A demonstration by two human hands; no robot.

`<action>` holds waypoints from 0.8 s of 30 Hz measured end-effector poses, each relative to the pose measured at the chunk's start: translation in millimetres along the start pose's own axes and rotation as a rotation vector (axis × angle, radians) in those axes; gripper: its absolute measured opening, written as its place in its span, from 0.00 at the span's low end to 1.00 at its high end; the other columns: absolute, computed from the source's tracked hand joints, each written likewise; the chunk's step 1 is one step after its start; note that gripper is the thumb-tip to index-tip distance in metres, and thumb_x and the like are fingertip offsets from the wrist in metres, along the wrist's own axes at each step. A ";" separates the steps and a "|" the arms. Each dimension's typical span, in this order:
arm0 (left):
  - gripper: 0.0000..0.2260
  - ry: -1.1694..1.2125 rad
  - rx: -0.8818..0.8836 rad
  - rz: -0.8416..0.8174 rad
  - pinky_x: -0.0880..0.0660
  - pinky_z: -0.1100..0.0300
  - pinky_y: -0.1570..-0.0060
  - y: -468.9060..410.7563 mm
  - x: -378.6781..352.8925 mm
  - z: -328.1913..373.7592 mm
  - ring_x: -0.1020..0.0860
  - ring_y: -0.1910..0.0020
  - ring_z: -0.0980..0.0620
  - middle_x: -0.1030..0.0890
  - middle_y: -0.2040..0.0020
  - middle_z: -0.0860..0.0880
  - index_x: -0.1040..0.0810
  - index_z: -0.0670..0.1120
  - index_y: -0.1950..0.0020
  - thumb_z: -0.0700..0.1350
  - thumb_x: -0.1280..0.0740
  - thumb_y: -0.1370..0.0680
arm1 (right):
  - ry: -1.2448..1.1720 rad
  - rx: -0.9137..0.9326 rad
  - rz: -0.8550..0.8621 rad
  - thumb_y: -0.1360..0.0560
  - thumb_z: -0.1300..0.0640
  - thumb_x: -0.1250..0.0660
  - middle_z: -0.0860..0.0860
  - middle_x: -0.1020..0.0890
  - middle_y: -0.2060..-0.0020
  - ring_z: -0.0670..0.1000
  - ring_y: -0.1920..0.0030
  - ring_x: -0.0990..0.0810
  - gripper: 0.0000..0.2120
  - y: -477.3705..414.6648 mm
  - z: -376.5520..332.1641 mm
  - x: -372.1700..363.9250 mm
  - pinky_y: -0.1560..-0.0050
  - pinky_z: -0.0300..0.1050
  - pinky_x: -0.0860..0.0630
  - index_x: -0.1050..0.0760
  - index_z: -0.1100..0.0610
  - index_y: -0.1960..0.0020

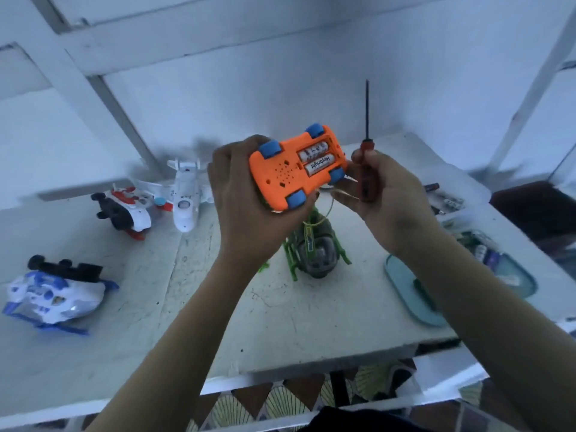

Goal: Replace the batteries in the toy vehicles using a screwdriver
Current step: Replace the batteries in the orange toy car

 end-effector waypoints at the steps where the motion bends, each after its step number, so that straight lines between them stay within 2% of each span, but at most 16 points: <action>1: 0.35 -0.008 -0.039 -0.022 0.26 0.47 0.42 -2.1 -6.9 5.5 0.27 0.41 0.42 0.26 0.41 0.43 0.28 0.39 0.36 0.56 0.27 0.37 | -0.003 0.011 0.008 0.18 0.56 0.46 0.51 0.18 0.60 0.53 0.54 0.19 0.13 -2.4 -4.6 7.3 0.44 0.49 0.24 0.28 0.55 0.58; 3: 0.33 -0.034 -0.072 -0.057 0.28 0.57 0.44 -11.7 -22.1 16.1 0.27 0.43 0.49 0.28 0.42 0.50 0.29 0.43 0.34 0.51 0.24 0.36 | -0.013 0.033 0.035 0.18 0.56 0.46 0.53 0.19 0.57 0.53 0.54 0.20 0.13 -7.3 -14.1 23.6 0.45 0.48 0.24 0.29 0.55 0.58; 5: 0.34 -0.025 -0.104 -0.093 0.29 0.61 0.46 -19.2 -38.3 24.2 0.28 0.44 0.54 0.29 0.42 0.53 0.31 0.45 0.31 0.48 0.24 0.36 | -0.001 0.052 0.065 0.18 0.57 0.47 0.56 0.20 0.54 0.54 0.52 0.21 0.13 -12.5 -23.3 40.3 0.43 0.47 0.24 0.29 0.55 0.59; 8: 0.34 -0.045 -0.188 -0.147 0.27 0.61 0.48 -26.5 -63.1 36.4 0.30 0.44 0.57 0.32 0.42 0.53 0.31 0.44 0.31 0.47 0.26 0.35 | 0.025 0.094 0.077 0.18 0.58 0.47 0.58 0.22 0.51 0.55 0.47 0.22 0.13 -19.8 -35.2 61.3 0.38 0.50 0.25 0.30 0.55 0.59; 12: 0.32 -0.062 -0.200 -0.242 0.25 0.58 0.50 -33.0 -103.3 40.4 0.28 0.45 0.51 0.30 0.43 0.46 0.29 0.43 0.33 0.39 0.25 0.37 | 0.019 0.096 0.140 0.18 0.59 0.46 0.58 0.22 0.51 0.55 0.47 0.22 0.13 -22.2 -41.9 89.3 0.36 0.51 0.27 0.29 0.55 0.60; 14: 0.28 -0.080 -0.203 -0.277 0.28 0.65 0.53 -33.1 -121.8 37.8 0.27 0.49 0.51 0.29 0.44 0.45 0.26 0.42 0.39 0.38 0.24 0.38 | 0.143 0.113 0.185 0.18 0.59 0.45 0.62 0.20 0.53 0.54 0.50 0.22 0.14 -20.6 -44.9 103.0 0.38 0.52 0.26 0.26 0.55 0.59; 16: 0.26 -0.084 -0.197 -0.311 0.30 0.69 0.55 -32.7 -137.8 34.8 0.28 0.50 0.51 0.29 0.45 0.46 0.26 0.41 0.42 0.39 0.25 0.38 | 0.417 0.172 0.234 0.19 0.59 0.44 0.60 0.19 0.52 0.56 0.53 0.23 0.11 -19.5 -52.2 116.4 0.41 0.53 0.26 0.24 0.53 0.56; 18: 0.25 -0.079 -0.195 -0.330 0.29 0.66 0.55 -33.2 -149.9 32.8 0.27 0.50 0.51 0.28 0.46 0.46 0.26 0.41 0.42 0.41 0.25 0.38 | 0.662 0.280 0.275 0.20 0.59 0.42 0.53 0.22 0.53 0.51 0.54 0.24 0.10 -17.7 -63.8 126.6 0.52 0.40 0.25 0.25 0.49 0.55; 19: 0.25 -0.079 -0.194 -0.331 0.28 0.63 0.56 -34.0 -153.9 32.1 0.27 0.51 0.50 0.26 0.46 0.46 0.26 0.41 0.43 0.41 0.25 0.38 | 0.728 0.328 0.287 0.20 0.60 0.41 0.53 0.23 0.51 0.49 0.54 0.24 0.10 -16.7 -68.4 131.8 0.58 0.32 0.27 0.26 0.47 0.55; 20: 0.25 -0.076 -0.189 -0.329 0.27 0.60 0.55 -35.2 -157.1 31.1 0.26 0.51 0.49 0.25 0.47 0.47 0.26 0.41 0.43 0.40 0.24 0.38 | 0.777 0.360 0.281 0.21 0.61 0.40 0.54 0.23 0.50 0.48 0.55 0.23 0.09 -15.6 -71.9 135.4 0.61 0.28 0.28 0.25 0.48 0.54; 22: 0.25 -0.071 -0.164 -0.315 0.25 0.56 0.56 -38.9 -161.5 28.7 0.25 0.51 0.48 0.24 0.48 0.48 0.26 0.42 0.42 0.39 0.23 0.37 | 0.896 0.391 0.231 0.22 0.63 0.39 0.54 0.21 0.53 0.41 0.59 0.23 0.09 -13.4 -75.3 138.8 0.63 0.24 0.30 0.22 0.52 0.49; 24: 0.24 -0.072 -0.116 -0.287 0.24 0.54 0.57 -42.9 -163.8 26.3 0.25 0.52 0.49 0.25 0.50 0.52 0.26 0.43 0.43 0.39 0.24 0.37 | 0.996 0.396 0.188 0.22 0.63 0.37 0.48 0.20 0.57 0.38 0.61 0.23 0.11 -10.6 -76.5 142.2 0.61 0.23 0.32 0.22 0.51 0.46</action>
Point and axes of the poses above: each hand's wrist, its own y-axis away from the middle knuckle, its own x-axis out of the back of the hand, z = x × y, the point moved 9 cm from there along -y, towards the middle knuckle
